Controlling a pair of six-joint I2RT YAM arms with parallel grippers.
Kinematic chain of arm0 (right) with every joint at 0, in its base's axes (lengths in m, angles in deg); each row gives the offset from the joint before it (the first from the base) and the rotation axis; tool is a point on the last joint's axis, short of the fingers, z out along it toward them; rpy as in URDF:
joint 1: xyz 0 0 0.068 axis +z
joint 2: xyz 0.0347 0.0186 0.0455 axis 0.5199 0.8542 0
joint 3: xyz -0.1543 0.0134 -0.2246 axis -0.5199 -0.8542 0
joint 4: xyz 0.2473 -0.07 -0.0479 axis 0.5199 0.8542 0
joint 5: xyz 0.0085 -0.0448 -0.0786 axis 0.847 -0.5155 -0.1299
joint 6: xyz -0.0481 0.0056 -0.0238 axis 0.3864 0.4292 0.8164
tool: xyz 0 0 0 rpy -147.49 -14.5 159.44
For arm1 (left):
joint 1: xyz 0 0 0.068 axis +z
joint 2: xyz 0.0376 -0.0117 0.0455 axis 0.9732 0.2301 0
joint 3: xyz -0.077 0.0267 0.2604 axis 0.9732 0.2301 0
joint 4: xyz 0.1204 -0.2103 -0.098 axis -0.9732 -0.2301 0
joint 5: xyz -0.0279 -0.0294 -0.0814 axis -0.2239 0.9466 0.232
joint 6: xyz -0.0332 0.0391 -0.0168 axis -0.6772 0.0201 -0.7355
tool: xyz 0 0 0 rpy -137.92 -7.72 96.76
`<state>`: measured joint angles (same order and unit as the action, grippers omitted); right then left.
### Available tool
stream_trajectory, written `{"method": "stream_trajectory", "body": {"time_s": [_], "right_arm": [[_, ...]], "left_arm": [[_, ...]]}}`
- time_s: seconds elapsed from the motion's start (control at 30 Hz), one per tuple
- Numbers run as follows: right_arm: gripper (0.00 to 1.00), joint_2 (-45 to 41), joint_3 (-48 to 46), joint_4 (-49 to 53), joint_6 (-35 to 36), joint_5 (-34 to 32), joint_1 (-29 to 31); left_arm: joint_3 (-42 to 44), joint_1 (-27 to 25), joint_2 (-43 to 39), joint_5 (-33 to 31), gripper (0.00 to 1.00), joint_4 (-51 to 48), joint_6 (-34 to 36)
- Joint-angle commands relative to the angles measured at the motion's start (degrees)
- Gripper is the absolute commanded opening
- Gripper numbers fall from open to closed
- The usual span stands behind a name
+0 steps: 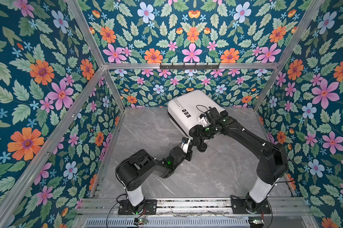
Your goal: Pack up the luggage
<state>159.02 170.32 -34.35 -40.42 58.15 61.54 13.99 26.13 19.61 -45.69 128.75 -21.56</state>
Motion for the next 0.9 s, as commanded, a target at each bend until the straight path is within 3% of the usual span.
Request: {"method": "stream_trajectory", "body": {"time_s": [0.0,0.3,0.43,0.63,0.87], "right_arm": [[0.18,0.2,-0.5,-3.7,-1.8,-1.8,0.3],[0.18,-1.0,-1.0,-3.0,-1.5,-2.4,0.3],[0.18,-1.2,-1.4,-3.3,-1.9,-2.3,0.2],[0.18,-1.6,-1.4,-2.9,-2.0,-3.1,0.3],[0.18,-2.3,-1.7,-2.1,-1.9,-3.9,0.2]], "left_arm": [[0.9,-0.7,-1.0,8.4,0.0,9.1,2.4],[4.6,2.1,-2.9,8.4,0.02,9.8,2.6],[3.5,4.7,-1.6,11.8,0.31,9.2,2.4],[2.1,7.4,1.1,15.5,0.62,9.4,3.0],[-1.2,9.8,3.5,17.4,0.65,3.3,5.7]]}}
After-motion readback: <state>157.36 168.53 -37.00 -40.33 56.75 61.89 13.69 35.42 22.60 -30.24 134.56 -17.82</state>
